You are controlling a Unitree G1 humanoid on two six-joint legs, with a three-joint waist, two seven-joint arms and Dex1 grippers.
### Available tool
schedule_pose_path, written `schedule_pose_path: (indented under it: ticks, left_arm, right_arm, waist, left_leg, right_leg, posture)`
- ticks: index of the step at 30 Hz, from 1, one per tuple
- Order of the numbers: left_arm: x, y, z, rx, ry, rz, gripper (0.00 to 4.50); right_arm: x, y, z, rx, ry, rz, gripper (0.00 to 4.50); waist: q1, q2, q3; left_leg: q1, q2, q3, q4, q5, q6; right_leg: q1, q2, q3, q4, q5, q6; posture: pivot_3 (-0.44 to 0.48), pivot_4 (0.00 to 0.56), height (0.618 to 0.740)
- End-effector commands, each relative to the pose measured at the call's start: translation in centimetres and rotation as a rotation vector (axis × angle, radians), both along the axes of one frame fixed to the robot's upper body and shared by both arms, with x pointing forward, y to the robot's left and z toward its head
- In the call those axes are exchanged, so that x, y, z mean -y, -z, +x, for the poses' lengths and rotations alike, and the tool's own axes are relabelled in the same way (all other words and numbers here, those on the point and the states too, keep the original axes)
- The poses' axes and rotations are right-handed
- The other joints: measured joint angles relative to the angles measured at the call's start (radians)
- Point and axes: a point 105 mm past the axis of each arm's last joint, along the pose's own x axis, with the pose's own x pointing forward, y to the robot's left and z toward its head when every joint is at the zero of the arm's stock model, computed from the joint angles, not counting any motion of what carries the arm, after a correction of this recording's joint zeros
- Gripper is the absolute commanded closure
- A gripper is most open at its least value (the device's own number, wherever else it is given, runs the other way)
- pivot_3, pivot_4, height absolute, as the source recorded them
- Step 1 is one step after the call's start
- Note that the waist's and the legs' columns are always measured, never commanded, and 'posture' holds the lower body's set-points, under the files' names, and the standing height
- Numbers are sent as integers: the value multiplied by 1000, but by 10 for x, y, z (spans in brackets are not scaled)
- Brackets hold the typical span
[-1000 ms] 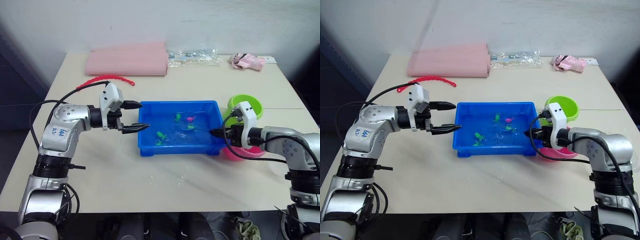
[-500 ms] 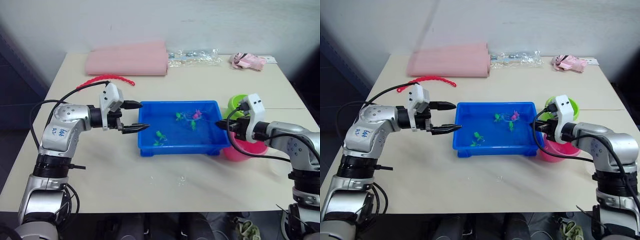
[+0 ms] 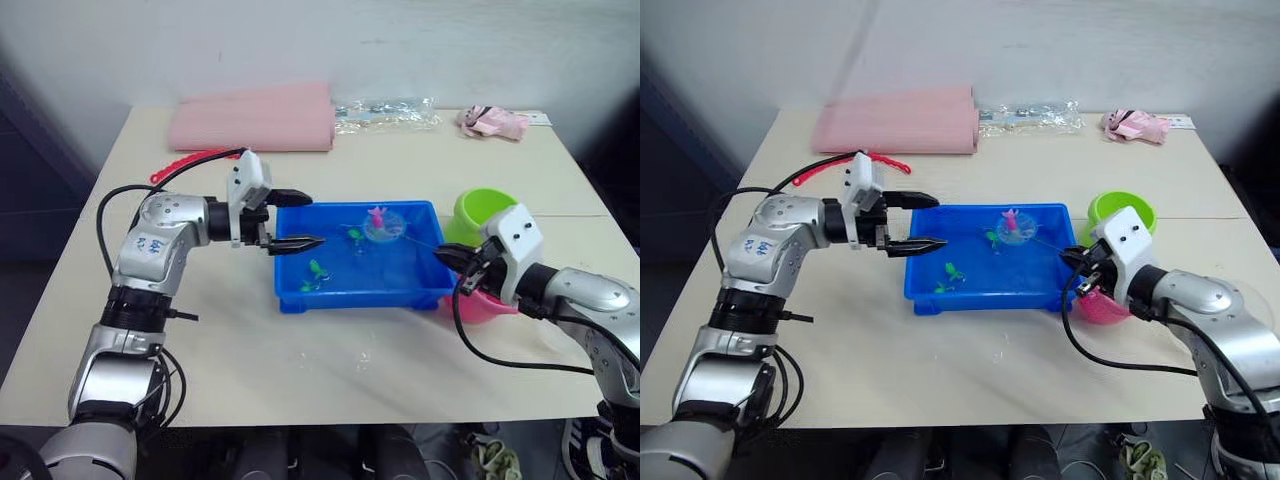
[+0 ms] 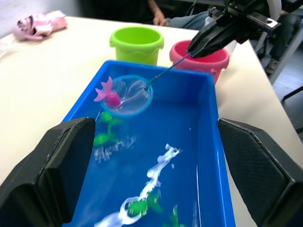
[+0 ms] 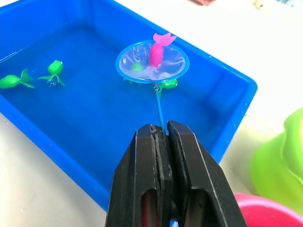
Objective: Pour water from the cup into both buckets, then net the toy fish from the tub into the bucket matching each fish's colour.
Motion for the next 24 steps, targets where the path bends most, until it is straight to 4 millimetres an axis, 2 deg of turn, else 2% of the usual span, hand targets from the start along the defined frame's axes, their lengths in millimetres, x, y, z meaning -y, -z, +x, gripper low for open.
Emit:
schedule_pose_path:
  ticks: [1, 5, 11, 18, 21, 24]
  left_arm:
    - [17, -10, 1, 23, 76, -23, 26]
    - [28, -9, 3, 17, 121, -27, 26]
    - [50, -7, 4, 5, 227, -27, 26]
    - [66, -6, 0, 16, 312, -26, 26]
    - [72, -9, -3, 18, 345, -38, 26]
    - [75, -10, -6, 20, 368, -43, 26]
  right_arm:
    - [3, -28, -25, 144, 24, -28, 4500]
    - [10, -31, -41, 162, 67, -27, 4500]
    - [36, -43, -90, 197, 234, -53, 4500]
    - [64, -44, -124, 176, 370, -154, 4500]
    - [75, -44, -137, 174, 416, -268, 4500]
    - [81, -40, -145, 184, 393, -533, 4500]
  waist:
    - [5, 0, 0]
    - [3, 0, 0]
    - [7, 0, 0]
    - [3, 0, 0]
    - [4, 0, 0]
    - [2, 0, 0]
  left_leg:
    - [0, 0, -1, 0, 0, 0]
    - [0, -1, -1, 1, 0, 0]
    - [0, 0, -2, 0, 0, 0]
    - [0, 0, -2, 1, 0, 1]
    - [0, 0, -2, 0, -1, 1]
    - [0, -1, -1, 0, -1, 1]
  right_leg:
    - [0, 0, -1, 0, 0, 0]
    - [1, 0, 0, -1, 0, 1]
    - [1, 0, -1, -1, 0, 1]
    - [2, 0, 0, -1, 0, 1]
    - [1, 0, 0, -2, 0, 1]
    - [1, 0, 1, -2, 0, 1]
  posture:
    - [0, 150, 738]
    - [0, 150, 738]
    - [0, 150, 738]
    - [0, 150, 738]
    - [0, 150, 738]
    - [0, 150, 738]
